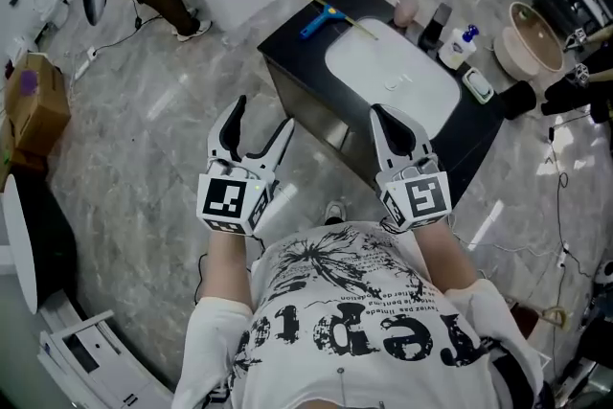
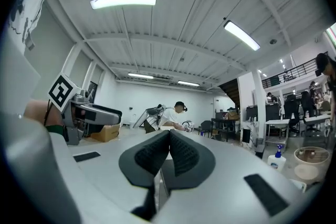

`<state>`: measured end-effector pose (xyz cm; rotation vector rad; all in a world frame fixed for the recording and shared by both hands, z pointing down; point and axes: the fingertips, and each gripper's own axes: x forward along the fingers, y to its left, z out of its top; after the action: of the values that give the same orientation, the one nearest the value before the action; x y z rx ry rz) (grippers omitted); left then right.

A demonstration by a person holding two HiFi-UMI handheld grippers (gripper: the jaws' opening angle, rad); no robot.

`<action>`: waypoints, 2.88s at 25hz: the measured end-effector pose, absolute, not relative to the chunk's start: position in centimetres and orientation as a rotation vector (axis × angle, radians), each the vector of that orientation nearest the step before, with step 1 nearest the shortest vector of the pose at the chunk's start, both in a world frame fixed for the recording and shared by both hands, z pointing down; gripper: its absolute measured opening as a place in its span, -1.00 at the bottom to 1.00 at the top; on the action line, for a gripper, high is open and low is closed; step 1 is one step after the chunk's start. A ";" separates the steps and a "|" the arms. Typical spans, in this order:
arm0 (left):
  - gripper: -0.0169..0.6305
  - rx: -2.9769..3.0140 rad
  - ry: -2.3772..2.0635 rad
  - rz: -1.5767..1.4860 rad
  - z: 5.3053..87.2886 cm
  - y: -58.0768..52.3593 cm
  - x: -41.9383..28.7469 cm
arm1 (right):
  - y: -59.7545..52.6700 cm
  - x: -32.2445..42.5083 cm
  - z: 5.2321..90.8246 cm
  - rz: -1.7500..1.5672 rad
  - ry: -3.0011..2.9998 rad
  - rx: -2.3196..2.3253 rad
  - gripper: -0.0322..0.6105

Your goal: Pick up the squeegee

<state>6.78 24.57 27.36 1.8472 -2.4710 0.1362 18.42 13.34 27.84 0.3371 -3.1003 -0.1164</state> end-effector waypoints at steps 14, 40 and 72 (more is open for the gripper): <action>0.09 1.906 -2.241 0.227 32.8 5.2 -5.6 | -2.7 7.4 31.1 -0.063 -3.018 0.489 -0.86; 0.09 1.911 -1.447 0.600 58.9 -21.3 -23.5 | -22.5 -8.0 45.2 0.249 -2.630 1.197 -0.86; -0.52 1.782 -1.522 0.670 59.9 -21.1 -22.8 | -20.4 -3.1 45.0 0.241 -2.483 1.412 -0.85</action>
<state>-22.77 -21.12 59.89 1.7819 -1.5225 0.6701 -3.09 -20.40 44.99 1.4125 -2.4830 0.2409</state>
